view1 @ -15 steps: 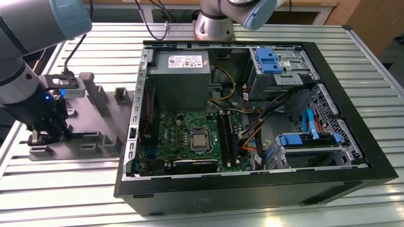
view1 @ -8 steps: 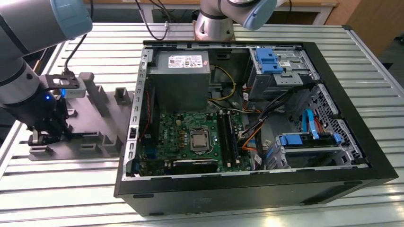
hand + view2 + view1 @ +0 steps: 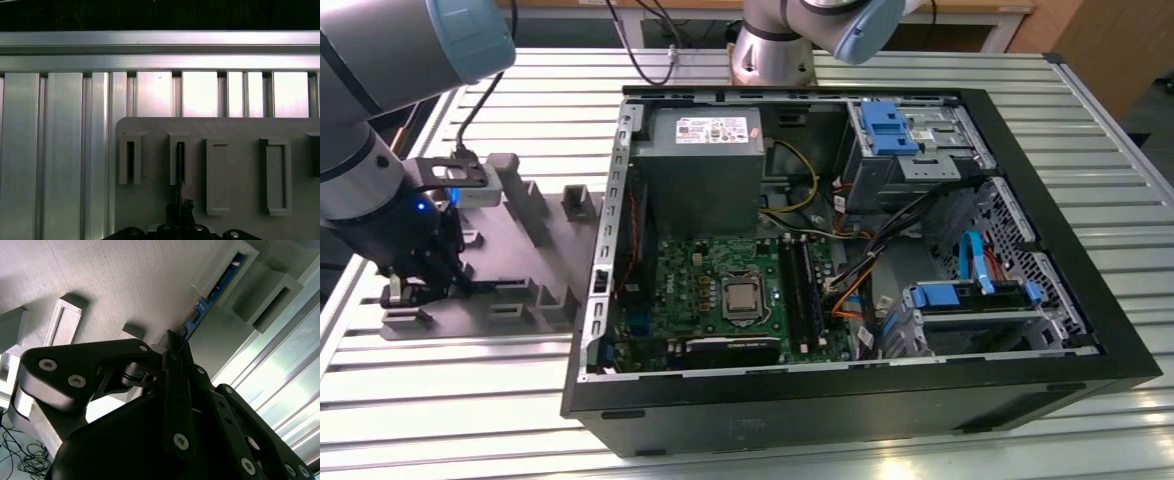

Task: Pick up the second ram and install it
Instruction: 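Pick up the second ram and move it above second insertion slot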

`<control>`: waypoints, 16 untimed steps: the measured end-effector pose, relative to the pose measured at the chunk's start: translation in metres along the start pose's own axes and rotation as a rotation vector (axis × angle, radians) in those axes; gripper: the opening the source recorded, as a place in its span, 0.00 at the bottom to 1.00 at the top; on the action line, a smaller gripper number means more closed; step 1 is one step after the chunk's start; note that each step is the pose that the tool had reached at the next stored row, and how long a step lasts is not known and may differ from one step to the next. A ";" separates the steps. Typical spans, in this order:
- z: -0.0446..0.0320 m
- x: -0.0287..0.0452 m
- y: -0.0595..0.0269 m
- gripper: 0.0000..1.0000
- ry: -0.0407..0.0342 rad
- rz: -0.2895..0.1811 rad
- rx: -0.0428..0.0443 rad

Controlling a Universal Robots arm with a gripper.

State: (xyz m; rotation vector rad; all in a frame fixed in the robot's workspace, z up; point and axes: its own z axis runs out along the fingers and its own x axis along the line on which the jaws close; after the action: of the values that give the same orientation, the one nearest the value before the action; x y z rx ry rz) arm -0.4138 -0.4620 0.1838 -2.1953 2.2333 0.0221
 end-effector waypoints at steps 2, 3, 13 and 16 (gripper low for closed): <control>0.0000 0.0000 0.0000 0.14 0.0000 0.000 0.0000; 0.0000 0.0000 0.0000 0.14 0.0000 0.000 0.0000; 0.0000 0.0000 -0.0002 0.14 0.0000 0.000 0.0000; -0.0003 0.0000 -0.0003 0.14 0.0000 0.000 0.0000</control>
State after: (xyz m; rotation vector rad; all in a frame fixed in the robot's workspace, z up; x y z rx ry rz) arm -0.4135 -0.4620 0.1841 -2.1954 2.2333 0.0221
